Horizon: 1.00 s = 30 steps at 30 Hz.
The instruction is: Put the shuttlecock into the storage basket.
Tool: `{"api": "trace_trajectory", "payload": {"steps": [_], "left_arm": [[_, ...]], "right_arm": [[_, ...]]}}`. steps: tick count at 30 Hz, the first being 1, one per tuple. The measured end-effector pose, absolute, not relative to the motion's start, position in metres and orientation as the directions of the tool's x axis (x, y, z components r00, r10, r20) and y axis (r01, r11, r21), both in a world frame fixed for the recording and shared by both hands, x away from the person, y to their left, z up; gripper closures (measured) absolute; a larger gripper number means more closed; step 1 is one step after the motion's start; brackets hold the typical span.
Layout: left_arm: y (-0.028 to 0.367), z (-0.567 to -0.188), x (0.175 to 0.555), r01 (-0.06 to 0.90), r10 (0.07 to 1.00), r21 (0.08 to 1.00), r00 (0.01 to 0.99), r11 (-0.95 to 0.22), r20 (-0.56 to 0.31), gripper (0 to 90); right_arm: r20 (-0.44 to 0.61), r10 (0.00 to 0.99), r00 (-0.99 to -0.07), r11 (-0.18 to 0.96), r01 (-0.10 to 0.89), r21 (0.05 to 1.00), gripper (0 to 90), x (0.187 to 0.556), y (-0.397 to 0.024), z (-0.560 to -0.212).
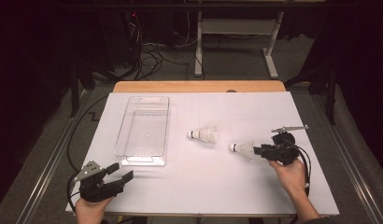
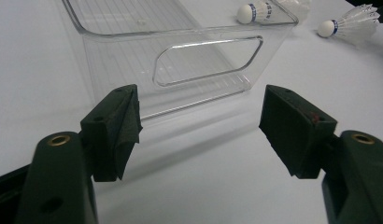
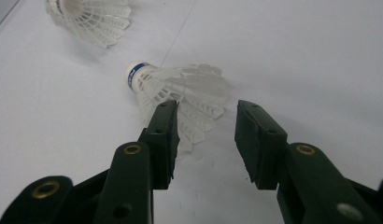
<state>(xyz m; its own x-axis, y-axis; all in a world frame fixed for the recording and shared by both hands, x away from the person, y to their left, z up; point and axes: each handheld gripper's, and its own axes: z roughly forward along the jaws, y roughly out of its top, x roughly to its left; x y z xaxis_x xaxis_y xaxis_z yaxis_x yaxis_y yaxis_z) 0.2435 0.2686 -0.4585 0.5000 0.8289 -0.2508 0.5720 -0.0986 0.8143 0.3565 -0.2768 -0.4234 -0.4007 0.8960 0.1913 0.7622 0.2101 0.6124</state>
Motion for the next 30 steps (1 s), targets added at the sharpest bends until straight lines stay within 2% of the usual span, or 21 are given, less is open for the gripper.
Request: {"api": "trace_trajectory", "payload": {"steps": [17, 30], "left_arm": [[0.269, -0.458, 0.243, 0.573, 0.831, 0.814, 0.496, -0.096, -0.251, 29.9], [0.270, -0.458, 0.243, 0.570, 0.832, 0.817, 0.494, -0.091, -0.252, 29.9]], "right_arm": [[0.199, 0.859, -0.472, 0.246, 0.721, 0.648, 60.1, 0.327, -0.269, -0.413], [0.196, 0.844, -0.500, 0.273, 0.714, 0.645, 59.8, 0.325, -0.257, -0.415]]}}
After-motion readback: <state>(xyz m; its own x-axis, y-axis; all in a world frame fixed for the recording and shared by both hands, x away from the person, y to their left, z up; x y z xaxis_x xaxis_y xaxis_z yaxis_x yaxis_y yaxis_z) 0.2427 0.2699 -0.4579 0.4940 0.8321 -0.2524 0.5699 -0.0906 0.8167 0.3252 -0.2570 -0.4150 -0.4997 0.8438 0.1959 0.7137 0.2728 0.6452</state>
